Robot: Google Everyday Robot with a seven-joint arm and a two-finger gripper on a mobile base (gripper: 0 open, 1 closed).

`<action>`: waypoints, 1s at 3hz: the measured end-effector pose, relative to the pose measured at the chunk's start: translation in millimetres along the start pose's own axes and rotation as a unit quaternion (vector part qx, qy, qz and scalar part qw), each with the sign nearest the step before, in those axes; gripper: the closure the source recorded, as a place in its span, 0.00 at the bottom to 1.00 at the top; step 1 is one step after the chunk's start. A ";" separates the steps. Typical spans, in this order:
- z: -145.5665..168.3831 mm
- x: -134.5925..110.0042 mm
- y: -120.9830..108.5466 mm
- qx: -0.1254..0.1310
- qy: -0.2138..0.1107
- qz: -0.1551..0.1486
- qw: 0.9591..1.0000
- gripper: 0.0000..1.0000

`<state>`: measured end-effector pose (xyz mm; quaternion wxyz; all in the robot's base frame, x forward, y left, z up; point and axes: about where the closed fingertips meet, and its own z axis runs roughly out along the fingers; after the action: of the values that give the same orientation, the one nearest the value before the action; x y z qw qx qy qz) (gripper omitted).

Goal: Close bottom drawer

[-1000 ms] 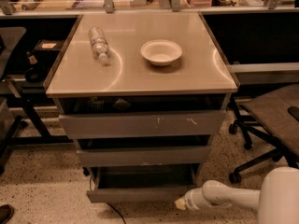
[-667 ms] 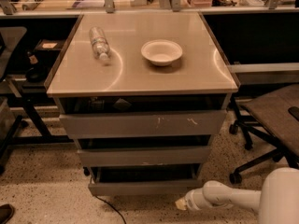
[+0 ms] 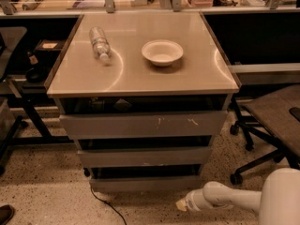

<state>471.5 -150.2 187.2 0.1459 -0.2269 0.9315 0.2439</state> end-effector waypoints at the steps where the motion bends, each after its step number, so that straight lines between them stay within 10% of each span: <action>1: 0.0 0.0 0.0 0.000 0.000 0.000 1.000 0.12; 3: 0.1 0.0 0.1 0.000 0.000 0.000 1.000 0.00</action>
Offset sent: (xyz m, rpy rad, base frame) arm 0.0000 0.0000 0.0000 0.0000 0.0000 0.0000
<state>471.5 -150.1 187.1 0.1459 -0.2269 0.9315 0.2440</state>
